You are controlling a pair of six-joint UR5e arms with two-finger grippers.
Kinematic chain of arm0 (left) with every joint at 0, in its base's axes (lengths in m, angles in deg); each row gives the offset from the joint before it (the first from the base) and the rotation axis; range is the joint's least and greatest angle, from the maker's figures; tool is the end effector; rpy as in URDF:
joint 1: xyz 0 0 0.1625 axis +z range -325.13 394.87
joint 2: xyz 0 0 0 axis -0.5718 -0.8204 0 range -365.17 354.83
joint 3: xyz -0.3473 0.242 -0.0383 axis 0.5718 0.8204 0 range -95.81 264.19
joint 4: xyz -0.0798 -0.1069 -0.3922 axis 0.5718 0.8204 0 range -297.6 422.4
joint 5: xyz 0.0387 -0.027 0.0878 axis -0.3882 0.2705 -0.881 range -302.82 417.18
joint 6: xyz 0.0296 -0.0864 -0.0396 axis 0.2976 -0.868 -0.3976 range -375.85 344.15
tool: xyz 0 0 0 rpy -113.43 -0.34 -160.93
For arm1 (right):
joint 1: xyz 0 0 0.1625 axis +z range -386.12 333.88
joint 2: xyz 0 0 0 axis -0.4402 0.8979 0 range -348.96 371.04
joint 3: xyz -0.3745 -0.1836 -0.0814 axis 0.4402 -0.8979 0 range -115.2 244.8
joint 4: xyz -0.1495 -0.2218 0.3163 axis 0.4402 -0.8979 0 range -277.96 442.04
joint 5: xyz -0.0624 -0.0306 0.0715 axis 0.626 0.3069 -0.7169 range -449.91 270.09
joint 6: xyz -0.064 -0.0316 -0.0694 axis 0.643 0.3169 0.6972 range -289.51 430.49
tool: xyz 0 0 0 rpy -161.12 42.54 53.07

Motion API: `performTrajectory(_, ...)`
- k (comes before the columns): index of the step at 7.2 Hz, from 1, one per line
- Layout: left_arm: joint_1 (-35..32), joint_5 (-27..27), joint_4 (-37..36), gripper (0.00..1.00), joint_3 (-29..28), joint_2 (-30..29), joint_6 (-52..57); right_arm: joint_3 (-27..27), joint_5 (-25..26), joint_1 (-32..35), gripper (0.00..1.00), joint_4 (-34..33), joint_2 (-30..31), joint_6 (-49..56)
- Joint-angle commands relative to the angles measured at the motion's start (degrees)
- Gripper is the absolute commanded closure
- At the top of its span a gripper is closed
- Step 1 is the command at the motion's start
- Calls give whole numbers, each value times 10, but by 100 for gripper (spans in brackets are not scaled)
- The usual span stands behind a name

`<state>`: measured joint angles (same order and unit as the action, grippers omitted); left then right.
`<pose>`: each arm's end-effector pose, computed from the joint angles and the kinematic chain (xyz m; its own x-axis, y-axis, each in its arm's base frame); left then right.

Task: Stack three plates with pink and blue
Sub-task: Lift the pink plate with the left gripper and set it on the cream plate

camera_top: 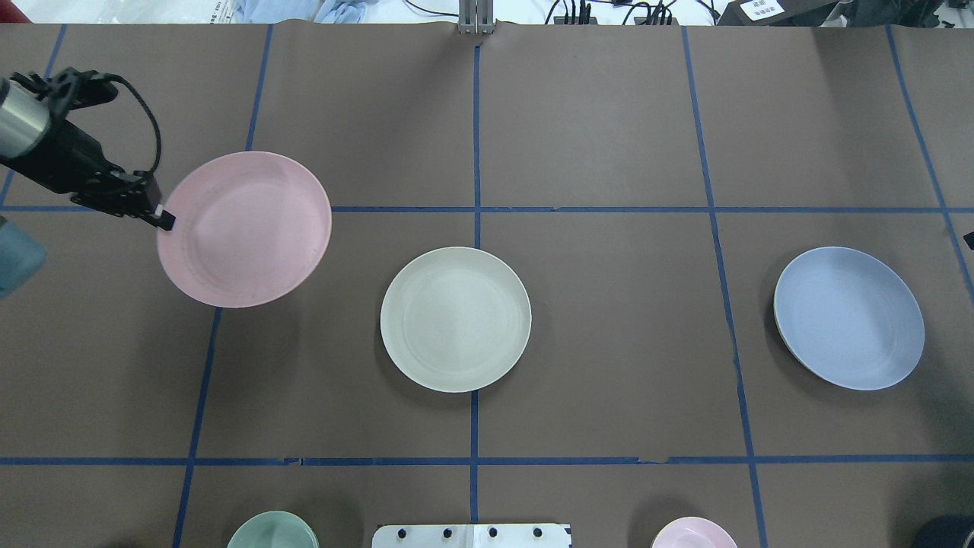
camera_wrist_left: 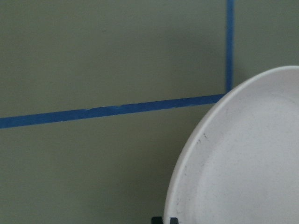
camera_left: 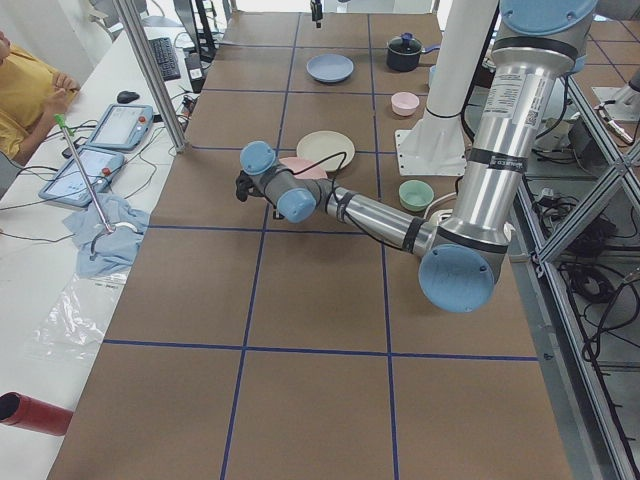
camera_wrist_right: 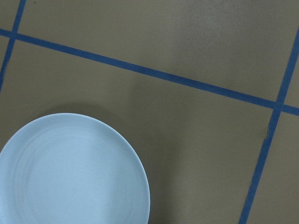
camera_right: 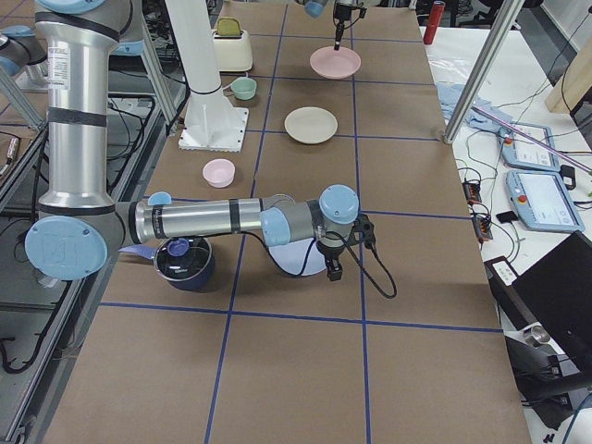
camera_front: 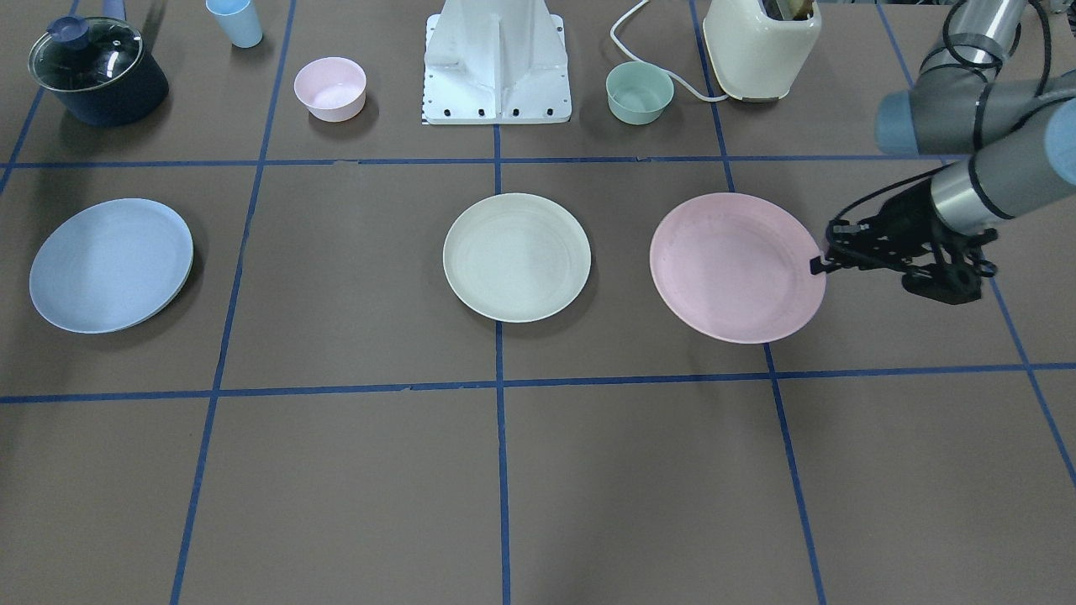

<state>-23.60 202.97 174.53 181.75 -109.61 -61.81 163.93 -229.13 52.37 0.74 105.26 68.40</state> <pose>0.2598 -0.5212 0.3980 0.3937 0.1059 -0.9131 -0.1329 0.9895 0.0575 -0.0374 -0.4738 0.5924 0.6111 -0.2700 0.7440 0.1719 0.9628 0.2083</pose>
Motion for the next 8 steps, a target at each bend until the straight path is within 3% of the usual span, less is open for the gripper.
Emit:
performTrajectory(1,109,-60,-2,100,17,-86,-122,0,0,0,0,0,0,1)
performTrajectory(4,185,-135,3,100,-18,-134,-164,-4,-1,0,0,-1,-1,1)
performTrajectory(7,203,-139,5,94,-34,-148,-200,-4,-1,0,0,-1,-1,1)
performTrajectory(8,207,-139,6,67,-34,-150,-205,-3,-1,0,0,0,-1,1)
